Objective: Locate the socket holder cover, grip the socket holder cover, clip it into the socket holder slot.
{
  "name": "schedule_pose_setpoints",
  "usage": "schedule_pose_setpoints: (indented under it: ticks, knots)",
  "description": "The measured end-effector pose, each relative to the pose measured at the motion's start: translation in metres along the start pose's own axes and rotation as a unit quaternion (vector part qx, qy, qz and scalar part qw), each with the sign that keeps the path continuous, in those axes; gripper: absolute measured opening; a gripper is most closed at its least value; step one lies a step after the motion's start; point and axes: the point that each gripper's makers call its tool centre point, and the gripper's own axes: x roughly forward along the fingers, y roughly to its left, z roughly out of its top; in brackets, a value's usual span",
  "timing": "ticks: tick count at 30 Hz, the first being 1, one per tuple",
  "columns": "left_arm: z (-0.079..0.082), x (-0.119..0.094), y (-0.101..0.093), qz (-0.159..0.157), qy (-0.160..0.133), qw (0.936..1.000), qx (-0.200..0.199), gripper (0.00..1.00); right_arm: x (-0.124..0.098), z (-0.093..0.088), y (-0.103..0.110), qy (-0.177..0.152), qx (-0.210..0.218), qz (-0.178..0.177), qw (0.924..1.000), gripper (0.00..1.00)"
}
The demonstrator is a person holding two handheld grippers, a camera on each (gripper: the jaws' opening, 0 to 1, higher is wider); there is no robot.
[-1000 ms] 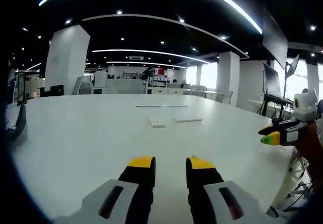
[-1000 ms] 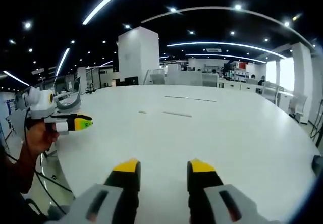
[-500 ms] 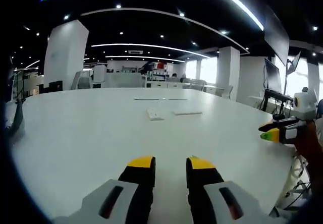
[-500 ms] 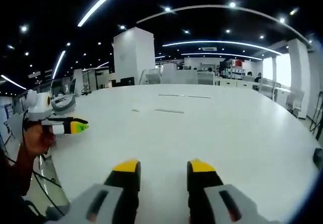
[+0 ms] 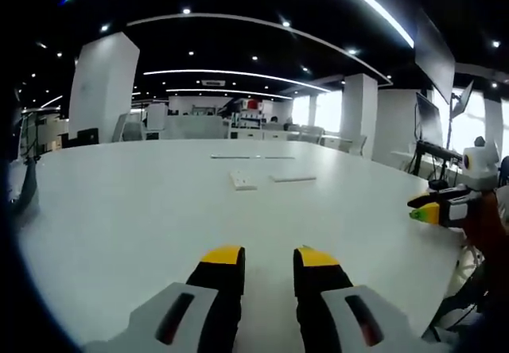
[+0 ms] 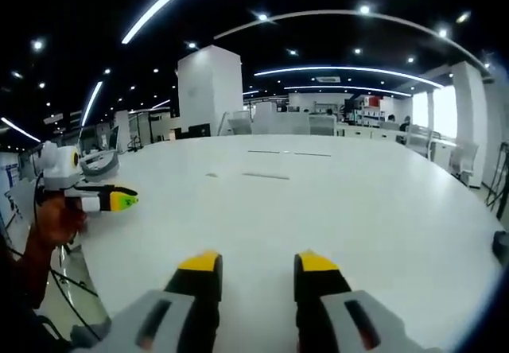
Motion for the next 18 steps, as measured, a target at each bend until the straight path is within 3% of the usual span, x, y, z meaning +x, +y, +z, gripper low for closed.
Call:
schedule_pose_setpoints:
  ticks: [18]
  knots:
    - [-0.0017,0.0028,-0.0053,-0.007,0.005,1.0000,-0.002,0.25,-0.0003,0.0001,-0.0017,-0.003,0.002,0.000,1.0000,0.37]
